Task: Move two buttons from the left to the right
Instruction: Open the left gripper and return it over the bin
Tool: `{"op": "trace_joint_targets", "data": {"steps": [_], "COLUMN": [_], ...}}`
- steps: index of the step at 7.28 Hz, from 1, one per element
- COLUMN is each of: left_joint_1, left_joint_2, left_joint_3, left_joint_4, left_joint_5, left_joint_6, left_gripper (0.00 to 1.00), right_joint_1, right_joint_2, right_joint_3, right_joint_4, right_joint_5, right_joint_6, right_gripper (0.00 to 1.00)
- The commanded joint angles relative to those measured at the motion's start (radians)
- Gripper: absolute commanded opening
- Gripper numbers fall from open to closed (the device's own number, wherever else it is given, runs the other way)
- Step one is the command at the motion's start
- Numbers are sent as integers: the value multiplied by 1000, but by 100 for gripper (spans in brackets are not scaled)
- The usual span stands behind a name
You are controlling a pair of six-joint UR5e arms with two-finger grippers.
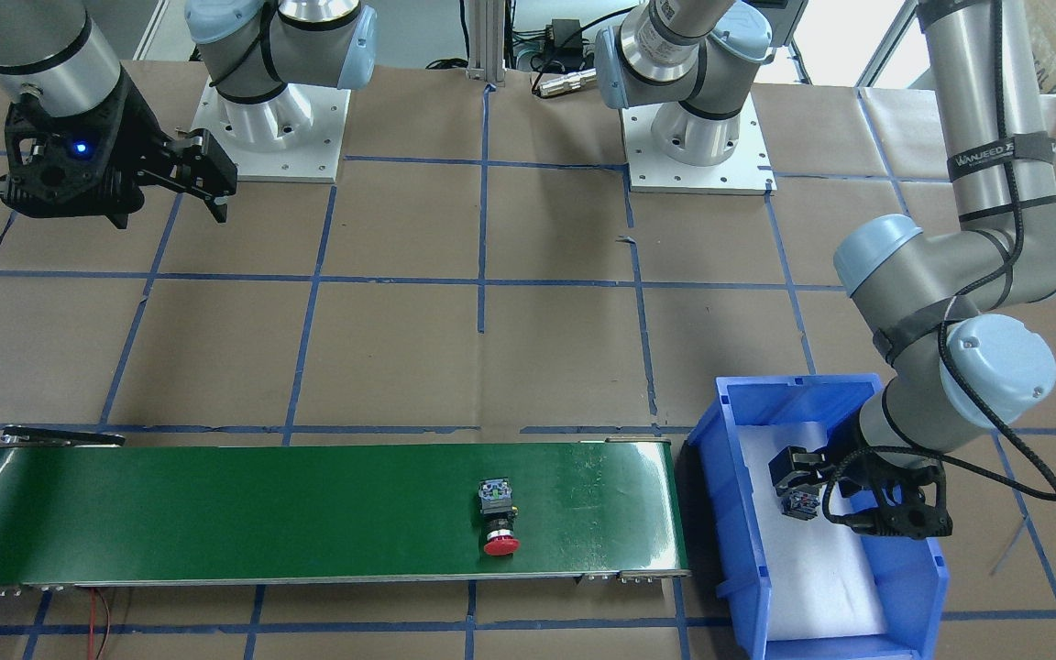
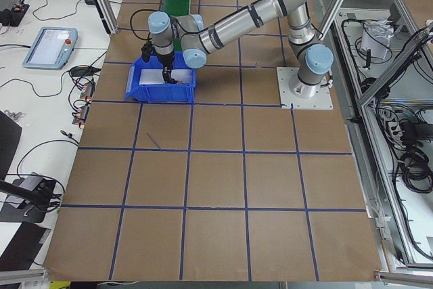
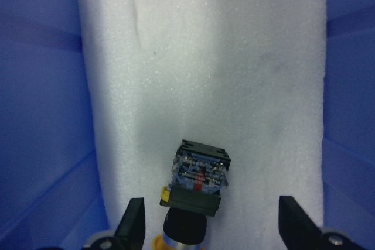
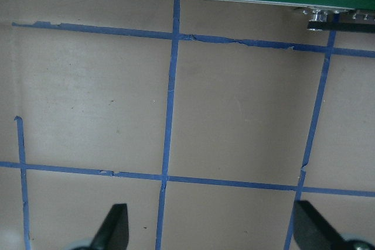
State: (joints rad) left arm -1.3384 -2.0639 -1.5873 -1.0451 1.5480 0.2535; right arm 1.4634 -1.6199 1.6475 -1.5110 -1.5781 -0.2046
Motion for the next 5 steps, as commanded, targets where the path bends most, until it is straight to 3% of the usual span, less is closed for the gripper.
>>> {"op": "trace_joint_targets", "data": {"steps": [1, 5], "left_joint_1": [-1, -2], "left_joint_2": [-28, -30], "left_joint_3": [1, -11], "left_joint_4": [31, 33], "left_joint_5": [-3, -8], "left_joint_6": [7, 6], "left_gripper": [82, 82], "right_joint_1": [0, 2], "right_joint_2": [-2, -2], "right_joint_3": [0, -2], "right_joint_4": [0, 2], "right_joint_5": [1, 0], "right_joint_6": [1, 2], "right_gripper": [100, 100]}}
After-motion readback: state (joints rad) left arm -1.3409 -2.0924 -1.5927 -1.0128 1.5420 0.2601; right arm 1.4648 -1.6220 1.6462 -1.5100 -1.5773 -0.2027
